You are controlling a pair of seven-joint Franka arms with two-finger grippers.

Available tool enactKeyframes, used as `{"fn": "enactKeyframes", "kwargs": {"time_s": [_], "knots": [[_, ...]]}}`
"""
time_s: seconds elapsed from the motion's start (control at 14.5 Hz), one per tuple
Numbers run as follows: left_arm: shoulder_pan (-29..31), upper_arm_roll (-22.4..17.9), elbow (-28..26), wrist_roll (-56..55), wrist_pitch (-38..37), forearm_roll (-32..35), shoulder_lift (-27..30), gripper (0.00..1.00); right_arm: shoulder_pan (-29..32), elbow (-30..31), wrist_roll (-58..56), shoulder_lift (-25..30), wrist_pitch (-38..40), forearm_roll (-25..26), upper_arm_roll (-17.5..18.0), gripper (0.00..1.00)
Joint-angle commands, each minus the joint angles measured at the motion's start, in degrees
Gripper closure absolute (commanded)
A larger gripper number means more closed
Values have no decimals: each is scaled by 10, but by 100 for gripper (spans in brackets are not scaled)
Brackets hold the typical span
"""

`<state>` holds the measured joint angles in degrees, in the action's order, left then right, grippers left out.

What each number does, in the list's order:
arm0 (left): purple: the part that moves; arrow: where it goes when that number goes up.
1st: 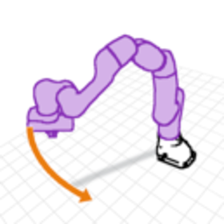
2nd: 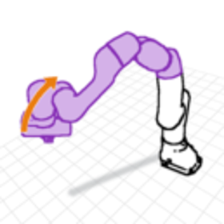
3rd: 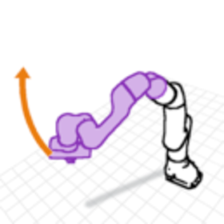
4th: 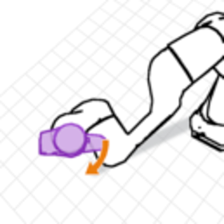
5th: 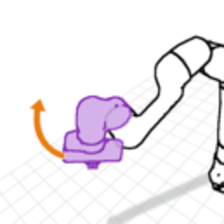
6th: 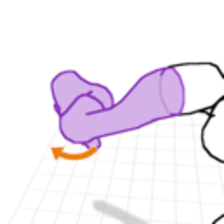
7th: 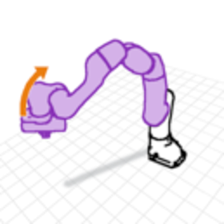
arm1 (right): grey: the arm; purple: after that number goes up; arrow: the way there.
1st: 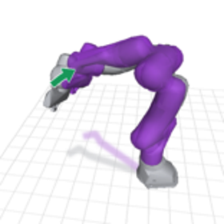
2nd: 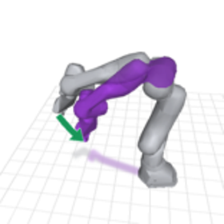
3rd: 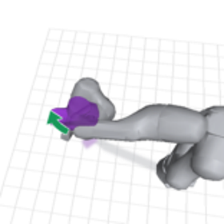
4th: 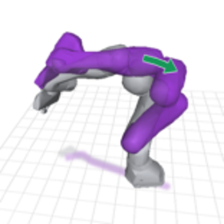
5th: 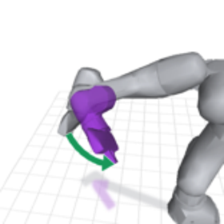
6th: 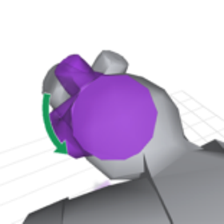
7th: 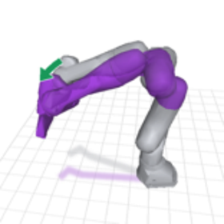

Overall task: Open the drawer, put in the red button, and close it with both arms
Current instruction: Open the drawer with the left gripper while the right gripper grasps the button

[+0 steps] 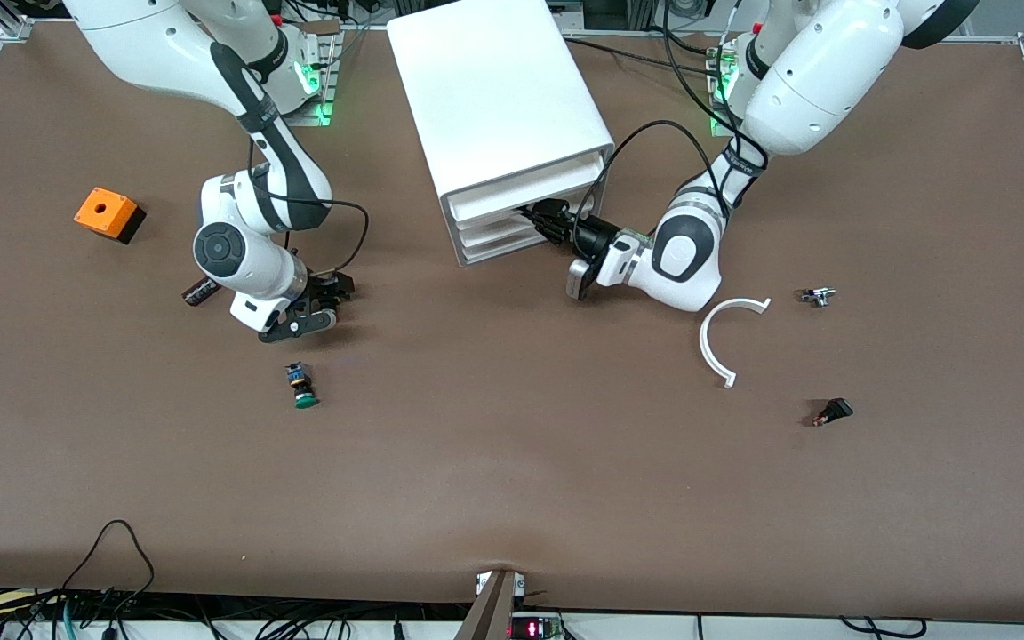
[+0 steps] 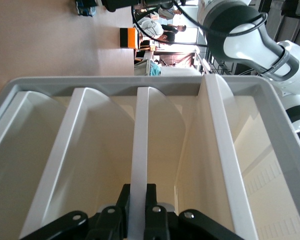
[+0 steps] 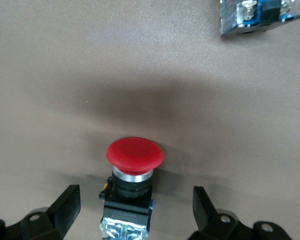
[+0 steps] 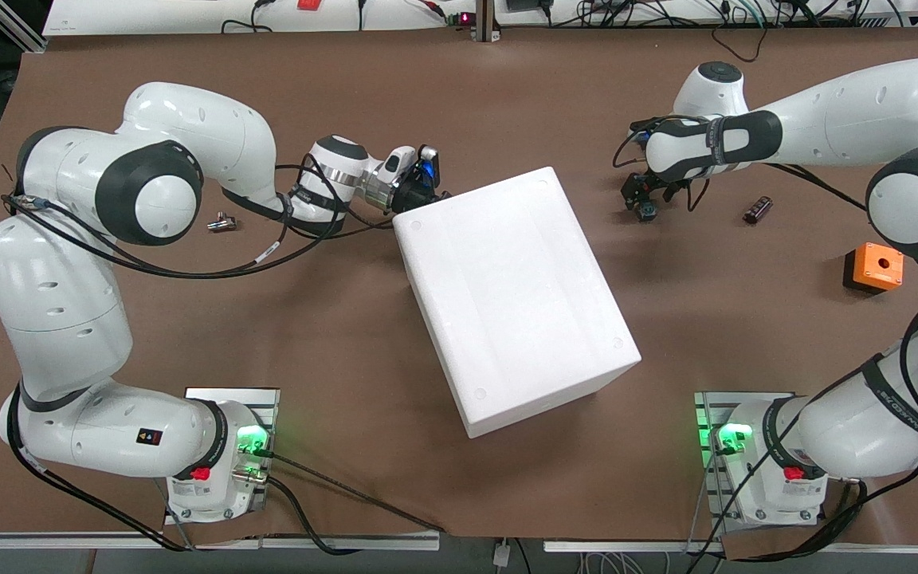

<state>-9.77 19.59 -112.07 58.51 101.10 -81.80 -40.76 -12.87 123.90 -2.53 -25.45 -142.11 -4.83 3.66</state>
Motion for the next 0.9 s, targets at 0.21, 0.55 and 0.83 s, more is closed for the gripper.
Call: {"fn": "enactKeyframes", "kwargs": {"time_s": [0.21, 0.55, 0.83], "knots": [[-3, -41, 68, -53, 7, 48, -5, 100, 3, 2, -4, -1, -12, -7, 4, 26], [4, -58, 130, -87, 7, 66, -30, 99, 3, 0, -3, -1, -11, -7, 4, 61], [4, -73, 156, -87, 7, 66, -40, 34, 2, -2, -3, 2, -10, -7, 4, 64]]}}
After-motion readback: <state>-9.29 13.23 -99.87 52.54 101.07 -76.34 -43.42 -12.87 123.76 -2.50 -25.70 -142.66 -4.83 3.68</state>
